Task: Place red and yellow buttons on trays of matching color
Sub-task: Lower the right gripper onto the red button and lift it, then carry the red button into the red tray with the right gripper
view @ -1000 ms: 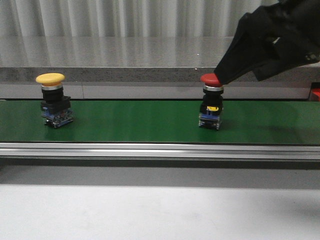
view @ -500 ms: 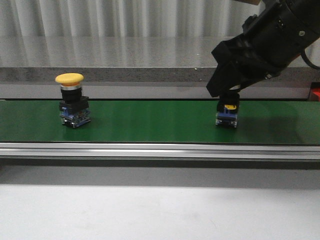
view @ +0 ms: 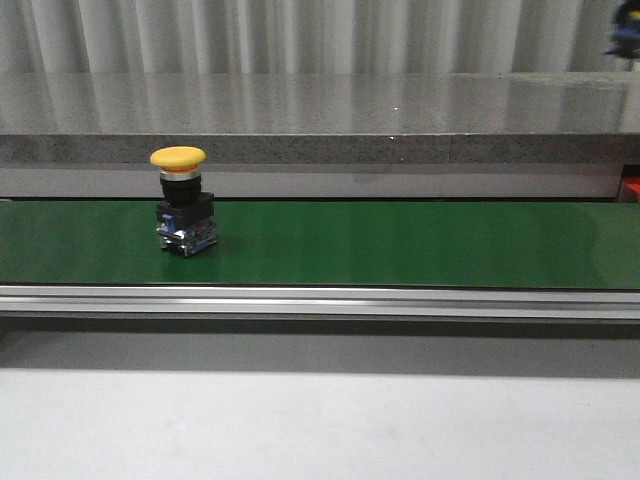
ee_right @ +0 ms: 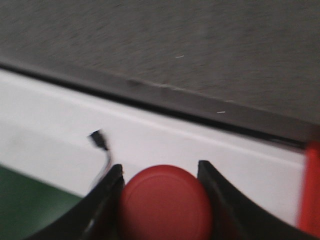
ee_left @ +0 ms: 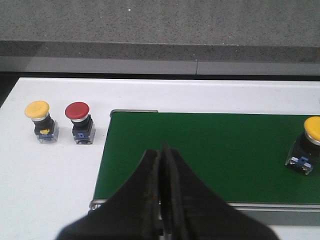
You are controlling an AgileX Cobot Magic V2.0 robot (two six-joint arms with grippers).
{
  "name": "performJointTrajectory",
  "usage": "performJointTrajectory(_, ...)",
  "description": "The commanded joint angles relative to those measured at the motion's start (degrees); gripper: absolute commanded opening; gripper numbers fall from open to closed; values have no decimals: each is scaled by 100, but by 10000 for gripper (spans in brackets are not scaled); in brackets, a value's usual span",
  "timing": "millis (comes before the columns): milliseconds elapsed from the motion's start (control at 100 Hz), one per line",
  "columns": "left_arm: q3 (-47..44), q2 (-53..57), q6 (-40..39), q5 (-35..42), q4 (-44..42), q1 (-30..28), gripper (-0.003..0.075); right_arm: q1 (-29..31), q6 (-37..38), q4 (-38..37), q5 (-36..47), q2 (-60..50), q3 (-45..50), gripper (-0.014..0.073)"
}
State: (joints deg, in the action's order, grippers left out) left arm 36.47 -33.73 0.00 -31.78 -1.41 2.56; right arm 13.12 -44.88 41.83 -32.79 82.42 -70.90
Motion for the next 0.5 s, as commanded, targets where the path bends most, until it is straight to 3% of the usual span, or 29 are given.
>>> performJointTrajectory(0, 162, 1, 0, 456, 35, 52, -20, 789, 324, 108, 654, -142, -245, 143)
performJointTrajectory(190, 162, 1, 0, 456, 35, 52, -20, 1729, 595, 138, 1575, 437, -252, 143)
performJointTrajectory(490, 162, 1, 0, 459, 35, 52, -20, 1849, 595, 166, 2116, 1702, -650, 143)
